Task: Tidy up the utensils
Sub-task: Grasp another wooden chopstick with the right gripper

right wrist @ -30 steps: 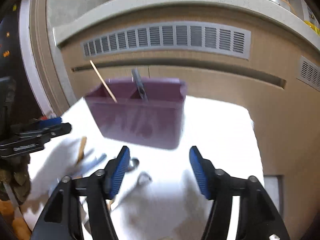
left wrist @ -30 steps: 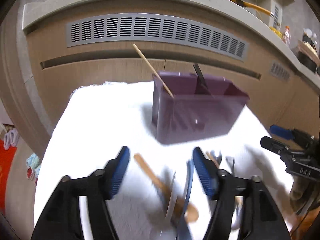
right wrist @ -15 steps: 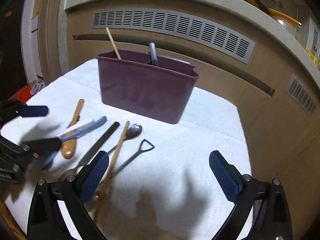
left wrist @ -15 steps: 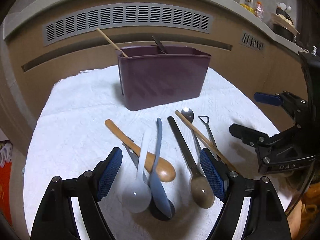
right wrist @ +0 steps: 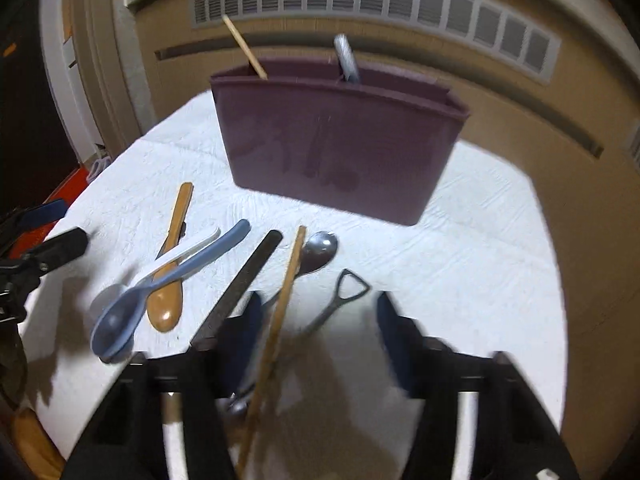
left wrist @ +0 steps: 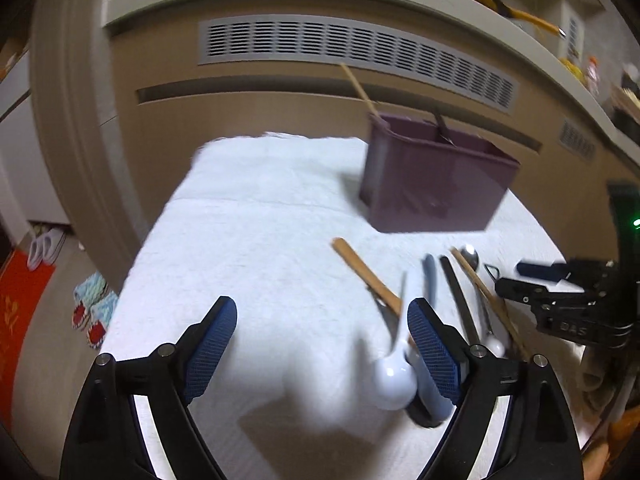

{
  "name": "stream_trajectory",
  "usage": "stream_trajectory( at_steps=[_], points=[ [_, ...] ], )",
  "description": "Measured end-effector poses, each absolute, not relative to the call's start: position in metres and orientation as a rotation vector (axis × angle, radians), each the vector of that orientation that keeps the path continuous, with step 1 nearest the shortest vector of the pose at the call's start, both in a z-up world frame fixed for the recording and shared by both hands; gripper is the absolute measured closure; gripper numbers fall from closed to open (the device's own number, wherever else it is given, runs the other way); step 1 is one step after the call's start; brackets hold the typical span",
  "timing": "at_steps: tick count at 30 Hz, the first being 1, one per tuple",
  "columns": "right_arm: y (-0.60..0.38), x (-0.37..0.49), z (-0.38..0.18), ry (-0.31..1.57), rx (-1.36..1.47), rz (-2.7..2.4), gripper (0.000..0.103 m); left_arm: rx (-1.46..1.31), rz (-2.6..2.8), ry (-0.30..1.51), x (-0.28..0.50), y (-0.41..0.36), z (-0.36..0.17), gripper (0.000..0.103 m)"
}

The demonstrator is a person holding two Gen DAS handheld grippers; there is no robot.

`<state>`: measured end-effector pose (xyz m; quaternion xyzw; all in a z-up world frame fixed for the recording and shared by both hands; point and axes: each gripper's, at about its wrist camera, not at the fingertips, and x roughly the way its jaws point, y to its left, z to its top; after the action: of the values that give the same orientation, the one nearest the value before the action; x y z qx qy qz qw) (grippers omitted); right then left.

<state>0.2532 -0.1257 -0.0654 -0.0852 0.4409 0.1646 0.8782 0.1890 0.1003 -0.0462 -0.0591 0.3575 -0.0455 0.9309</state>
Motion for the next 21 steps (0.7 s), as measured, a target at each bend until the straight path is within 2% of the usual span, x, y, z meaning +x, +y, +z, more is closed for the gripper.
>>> stream_trajectory(
  at_steps=[3, 5, 14, 15, 17, 21],
  points=[
    [-0.112, 0.261, -0.071, 0.943, -0.197, 0.354, 0.079, -0.14, -0.094, 0.726, 0.187, 0.108, -0.049, 0.014],
    [-0.104, 0.264, -0.074, 0.948, -0.206, 0.352, 0.084, -0.149, -0.103, 0.731, 0.187, 0.111, -0.052, 0.014],
    [-0.093, 0.285, -0.089, 0.997, -0.21, 0.339, 0.089, -0.161, -0.136, 0.728, 0.181, 0.111, -0.053, 0.014],
    [-0.092, 0.283, -0.088, 0.997, -0.219, 0.344, 0.094, -0.151, -0.142, 0.725, 0.181, 0.11, -0.053, 0.014],
    [-0.093, 0.279, -0.084, 0.995, -0.219, 0.362, 0.097, -0.143, -0.148, 0.728, 0.18, 0.107, -0.051, 0.014],
    [-0.109, 0.261, -0.066, 0.949, -0.199, 0.374, 0.098, -0.137, -0.163, 0.747, 0.182, 0.1, -0.05, 0.014]
  ],
)
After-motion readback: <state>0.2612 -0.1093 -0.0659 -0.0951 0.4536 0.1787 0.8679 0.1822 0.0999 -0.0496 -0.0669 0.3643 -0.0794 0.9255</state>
